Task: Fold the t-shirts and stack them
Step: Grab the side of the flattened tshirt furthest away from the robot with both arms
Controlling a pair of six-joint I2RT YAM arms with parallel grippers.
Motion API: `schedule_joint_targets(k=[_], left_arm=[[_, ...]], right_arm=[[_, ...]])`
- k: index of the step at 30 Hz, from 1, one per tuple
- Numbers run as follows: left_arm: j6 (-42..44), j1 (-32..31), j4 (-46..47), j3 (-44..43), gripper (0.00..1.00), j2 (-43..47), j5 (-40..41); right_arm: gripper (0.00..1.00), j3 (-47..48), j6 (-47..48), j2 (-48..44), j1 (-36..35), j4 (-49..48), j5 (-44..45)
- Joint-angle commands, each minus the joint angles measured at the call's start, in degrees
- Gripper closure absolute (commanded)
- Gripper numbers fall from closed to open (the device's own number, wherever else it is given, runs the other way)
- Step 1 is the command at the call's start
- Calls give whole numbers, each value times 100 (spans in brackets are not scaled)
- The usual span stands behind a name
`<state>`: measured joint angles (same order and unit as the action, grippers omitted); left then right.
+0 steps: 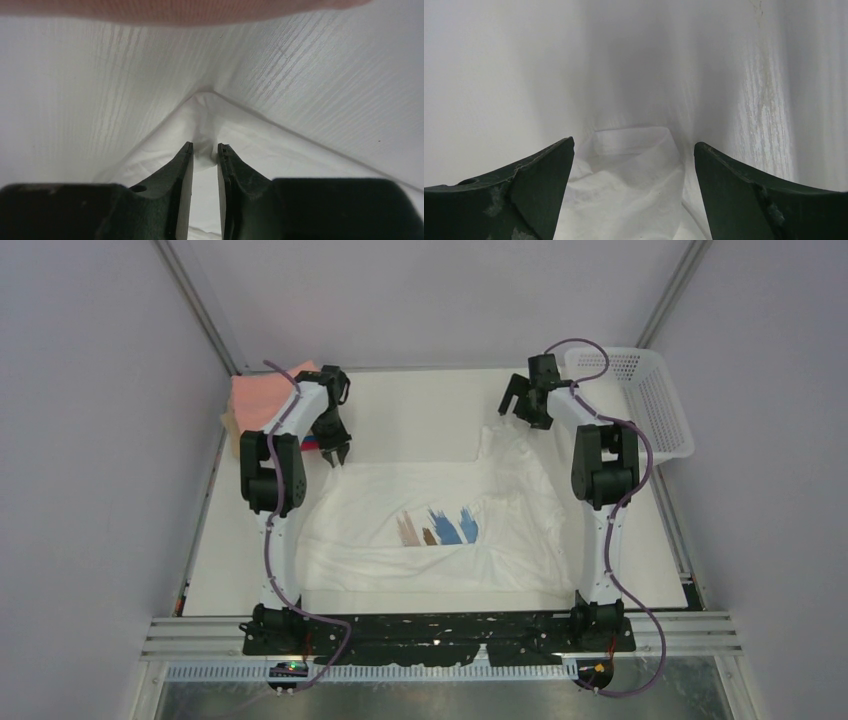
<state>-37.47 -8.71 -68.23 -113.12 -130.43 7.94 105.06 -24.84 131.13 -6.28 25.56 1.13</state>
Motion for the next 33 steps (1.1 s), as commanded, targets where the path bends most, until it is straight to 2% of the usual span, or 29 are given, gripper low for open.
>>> schedule_joint_targets(k=[1, 3, 5, 12, 17, 23, 33], left_arm=[[46, 17, -226, -99, 78, 164, 82], [56, 13, -197, -61, 84, 187, 91], [56, 18, -197, -50, 100, 193, 89], [410, 18, 123, 133, 100, 381, 149], [961, 27, 563, 300, 100, 627, -34], [1351, 27, 650, 263, 100, 663, 4], [1579, 45, 762, 522, 100, 845, -124]], right_arm=[[5, -75, 59, -478, 51, 12, 137], [5, -74, 54, -490, 57, 12, 114], [5, -59, 69, -492, 65, 2, 79], [5, 4, 404, -442, 62, -84, -215], [5, 440, 703, -200, 13, 149, -264], [0, 972, 894, 184, -161, 563, 50], [17, 1487, 630, 488, -223, 1259, 885]])
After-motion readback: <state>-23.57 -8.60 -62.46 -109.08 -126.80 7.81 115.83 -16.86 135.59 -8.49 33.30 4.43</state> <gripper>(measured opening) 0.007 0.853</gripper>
